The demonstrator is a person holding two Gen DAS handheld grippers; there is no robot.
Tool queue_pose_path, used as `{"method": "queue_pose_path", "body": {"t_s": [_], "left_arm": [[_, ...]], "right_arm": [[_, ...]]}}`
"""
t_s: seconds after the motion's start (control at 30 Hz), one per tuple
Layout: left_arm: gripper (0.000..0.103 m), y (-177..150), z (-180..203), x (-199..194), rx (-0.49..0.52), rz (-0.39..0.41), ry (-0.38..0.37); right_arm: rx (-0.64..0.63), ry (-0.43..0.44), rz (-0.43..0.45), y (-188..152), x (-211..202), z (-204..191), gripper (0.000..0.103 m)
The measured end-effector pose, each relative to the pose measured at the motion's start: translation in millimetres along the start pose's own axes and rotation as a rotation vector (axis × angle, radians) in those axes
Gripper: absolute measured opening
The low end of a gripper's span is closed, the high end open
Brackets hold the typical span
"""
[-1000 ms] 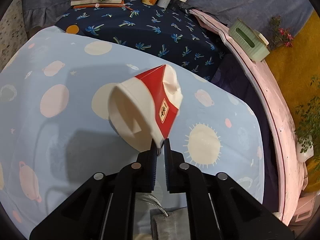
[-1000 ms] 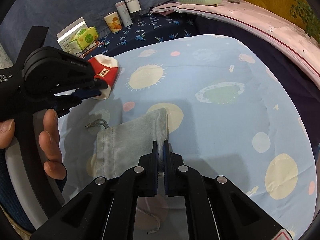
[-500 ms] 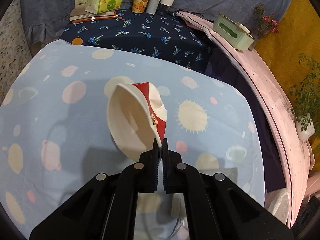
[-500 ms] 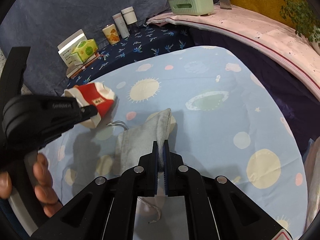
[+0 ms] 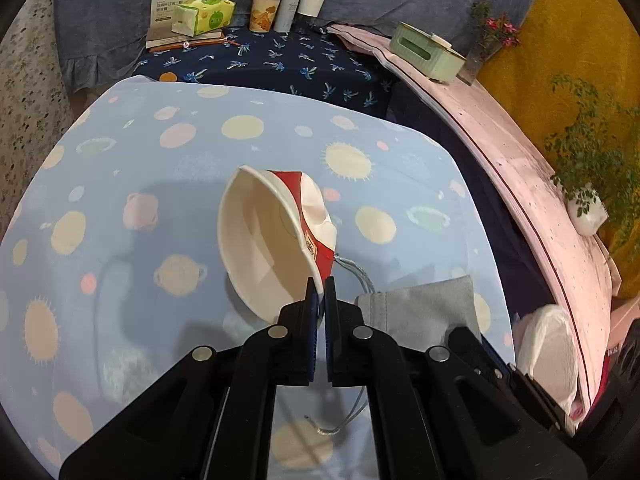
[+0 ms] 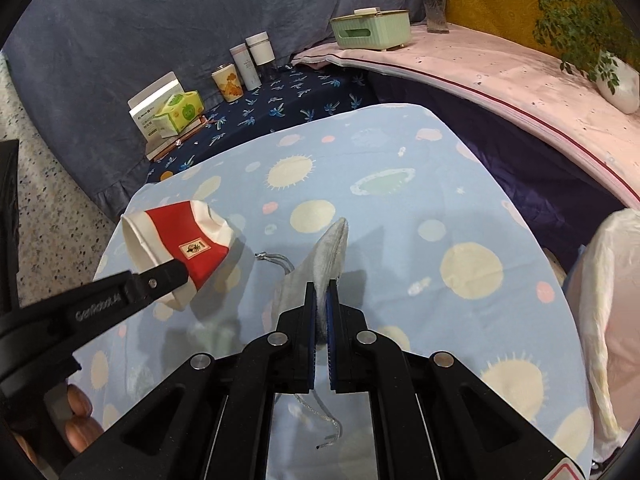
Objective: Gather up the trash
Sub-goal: 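Carry the paper cup and grey pouch in both tools over the bin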
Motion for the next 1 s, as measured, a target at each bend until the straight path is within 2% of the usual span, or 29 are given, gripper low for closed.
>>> {"method": "queue_pose_path", "body": {"t_s": [0.47, 1.0], "left_arm": [[0.002, -61.1, 21.0, -39.8, 0.046, -0.003, -0.016], [0.002, -82.7, 63.7, -65.4, 0.127, 0.013, -0.062]], "right_arm": [[-0.008, -0.001, 0.026, -37.4, -48.5, 18.0, 0.005], [0.040, 0.003, 0.107, -30.5, -92.2, 47.5, 0.005]]}}
Point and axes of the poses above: each gripper's, at about its wrist camera, not at the fingertips, and x roughly the way its jaws point, z to its right, y to its top, the point moved 6 cm from there along x, roughly the way its jaws point, and after that the axes turned 2 degrees about z, right-handed, at the moved point
